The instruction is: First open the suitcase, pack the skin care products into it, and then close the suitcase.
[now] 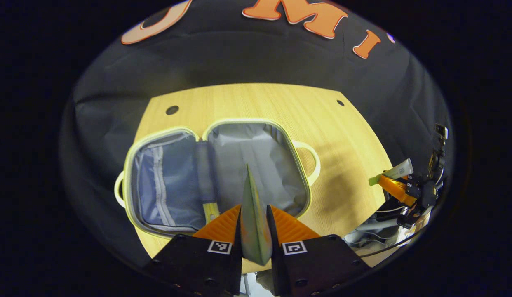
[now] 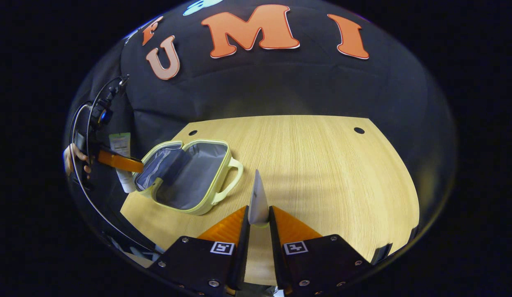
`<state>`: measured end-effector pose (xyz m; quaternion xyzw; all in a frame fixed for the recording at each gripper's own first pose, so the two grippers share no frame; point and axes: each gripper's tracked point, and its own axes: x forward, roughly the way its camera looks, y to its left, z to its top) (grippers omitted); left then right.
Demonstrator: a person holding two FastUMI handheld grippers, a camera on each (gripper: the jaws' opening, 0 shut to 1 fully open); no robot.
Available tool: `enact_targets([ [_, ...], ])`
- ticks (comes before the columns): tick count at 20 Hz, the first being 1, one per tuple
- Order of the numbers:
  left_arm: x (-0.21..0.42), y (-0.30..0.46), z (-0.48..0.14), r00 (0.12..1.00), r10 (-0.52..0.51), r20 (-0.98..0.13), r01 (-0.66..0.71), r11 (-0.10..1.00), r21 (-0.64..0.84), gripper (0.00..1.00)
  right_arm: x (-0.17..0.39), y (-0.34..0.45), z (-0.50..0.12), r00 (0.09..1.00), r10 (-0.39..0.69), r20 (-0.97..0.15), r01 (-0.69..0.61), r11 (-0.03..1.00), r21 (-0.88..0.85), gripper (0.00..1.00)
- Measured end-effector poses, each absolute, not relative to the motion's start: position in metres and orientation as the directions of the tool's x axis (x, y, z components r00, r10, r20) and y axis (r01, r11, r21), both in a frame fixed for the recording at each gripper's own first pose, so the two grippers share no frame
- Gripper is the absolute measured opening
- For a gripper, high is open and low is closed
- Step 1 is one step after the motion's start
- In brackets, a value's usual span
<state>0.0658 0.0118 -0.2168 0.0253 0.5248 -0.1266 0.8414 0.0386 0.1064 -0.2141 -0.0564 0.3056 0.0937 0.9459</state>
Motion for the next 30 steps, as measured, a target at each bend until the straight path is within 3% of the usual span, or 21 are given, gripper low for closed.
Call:
enact_targets([
  [5, 0.098, 0.006, -0.263, 0.264, -0.191, -0.946, 0.303, 0.947, -0.107, 0.30, 0.021, 0.110, -0.218, 0.789, 0.092, -0.607, -0.152, 0.987, -0.048, 0.30],
  [12, 0.115, 0.010, -0.318, 0.172, -0.151, -0.973, 0.262, 0.960, -0.102, 0.35, 0.009, 0.114, -0.212, 0.790, 0.052, -0.611, -0.081, 0.996, -0.021, 0.30],
  [13, 0.122, 0.008, -0.317, 0.182, -0.159, -0.970, 0.265, 0.958, -0.108, 0.43, 0.010, 0.115, -0.210, 0.790, 0.050, -0.611, -0.079, 0.997, -0.021, 0.29],
  [14, 0.122, 0.001, -0.314, 0.184, -0.194, -0.964, 0.274, 0.951, -0.139, 0.62, 0.009, 0.116, -0.209, 0.788, 0.049, -0.613, -0.084, 0.996, -0.029, 0.29],
  [16, 0.126, 0.000, -0.306, 0.235, -0.198, -0.952, 0.295, 0.947, -0.124, 1.00, 0.015, 0.118, -0.205, 0.791, 0.044, -0.611, -0.091, 0.995, -0.047, 0.30],
  [23, 0.131, 0.034, -0.218, 0.531, -0.247, -0.811, 0.304, 0.948, -0.090, 0.98, 0.045, 0.168, -0.169, 0.785, 0.151, -0.601, -0.209, 0.978, -0.028, 0.29],
  [30, 0.117, 0.120, -0.121, 0.828, -0.062, -0.557, 0.116, 0.991, 0.062, 0.98, 0.068, 0.271, -0.167, 0.635, 0.334, -0.697, -0.428, 0.903, 0.042, 0.29],
])
